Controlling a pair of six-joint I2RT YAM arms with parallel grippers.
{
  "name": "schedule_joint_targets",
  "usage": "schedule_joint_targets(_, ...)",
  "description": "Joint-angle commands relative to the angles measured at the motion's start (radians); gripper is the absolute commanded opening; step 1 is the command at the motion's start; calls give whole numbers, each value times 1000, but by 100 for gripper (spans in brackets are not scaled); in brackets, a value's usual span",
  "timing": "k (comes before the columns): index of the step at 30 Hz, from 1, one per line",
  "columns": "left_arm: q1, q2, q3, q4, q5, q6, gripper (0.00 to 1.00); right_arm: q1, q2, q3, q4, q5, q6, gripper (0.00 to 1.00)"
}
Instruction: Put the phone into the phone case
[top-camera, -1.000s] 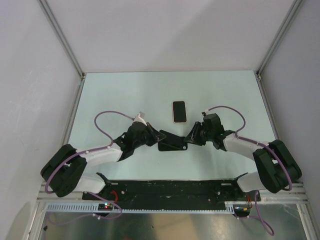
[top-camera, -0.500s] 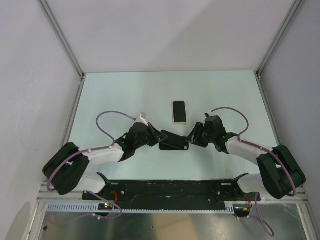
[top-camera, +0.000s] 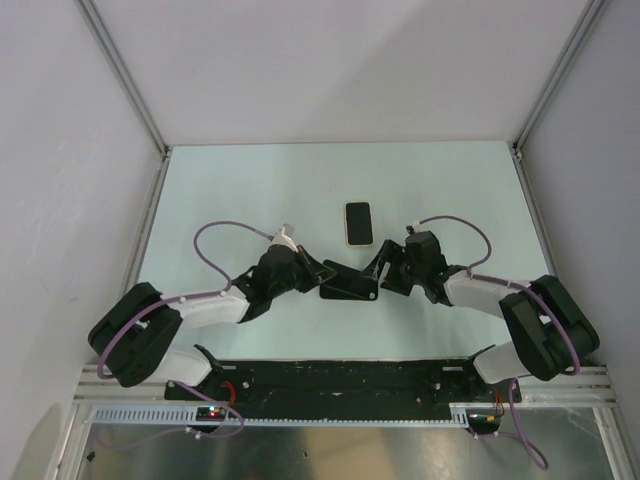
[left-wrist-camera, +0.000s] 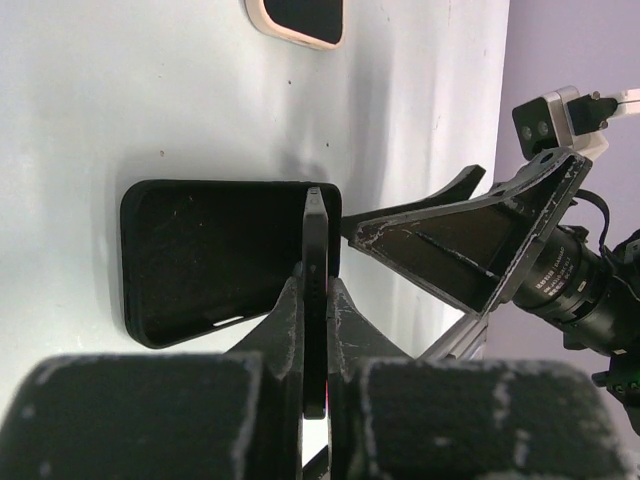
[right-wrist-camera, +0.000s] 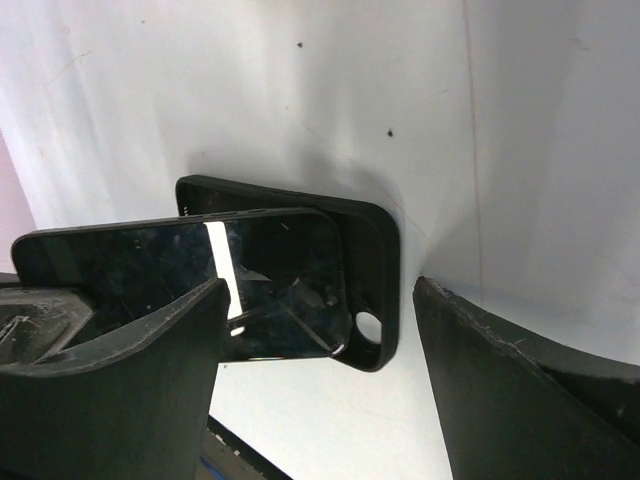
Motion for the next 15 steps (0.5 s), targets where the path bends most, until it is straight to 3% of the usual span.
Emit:
schedule_joint_targets(1,-10,28,22,86,45,45,0,21,35,-5,56,-5,45,81)
schedule_joint_targets(15,-28,136,47,174,125,44,0,49,102,-2,102,-29,95,83)
